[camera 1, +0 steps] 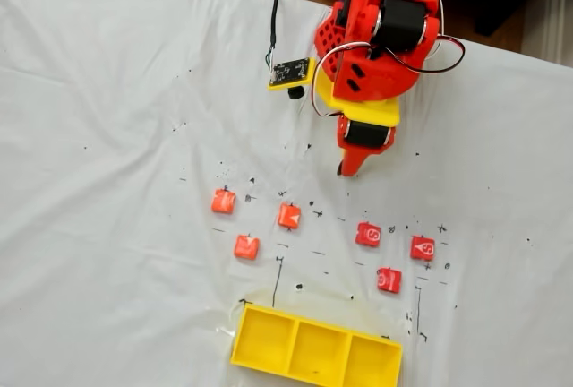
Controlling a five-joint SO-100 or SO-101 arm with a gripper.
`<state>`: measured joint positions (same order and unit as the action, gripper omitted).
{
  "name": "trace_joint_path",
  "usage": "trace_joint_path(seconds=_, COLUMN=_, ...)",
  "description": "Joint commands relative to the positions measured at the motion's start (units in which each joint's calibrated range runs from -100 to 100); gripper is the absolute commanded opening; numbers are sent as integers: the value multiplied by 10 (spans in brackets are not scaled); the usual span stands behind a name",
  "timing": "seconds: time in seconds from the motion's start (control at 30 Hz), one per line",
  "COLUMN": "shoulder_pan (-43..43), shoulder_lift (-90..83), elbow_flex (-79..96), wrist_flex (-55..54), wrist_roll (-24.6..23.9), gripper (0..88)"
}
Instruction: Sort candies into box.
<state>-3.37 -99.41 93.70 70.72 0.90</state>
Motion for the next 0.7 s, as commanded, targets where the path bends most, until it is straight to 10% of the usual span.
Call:
trace_joint_path(seconds=0.0, shoulder_pan=4, shoulder_lift=3, elbow_flex=-13, wrist_flex=5, wrist_roll=2, gripper=1)
trace_joint_path(seconds=0.67, shoulder_pan=21, shoulder_lift=3, elbow_flex=-13, wrist_flex=8, wrist_roll=-6, gripper=1)
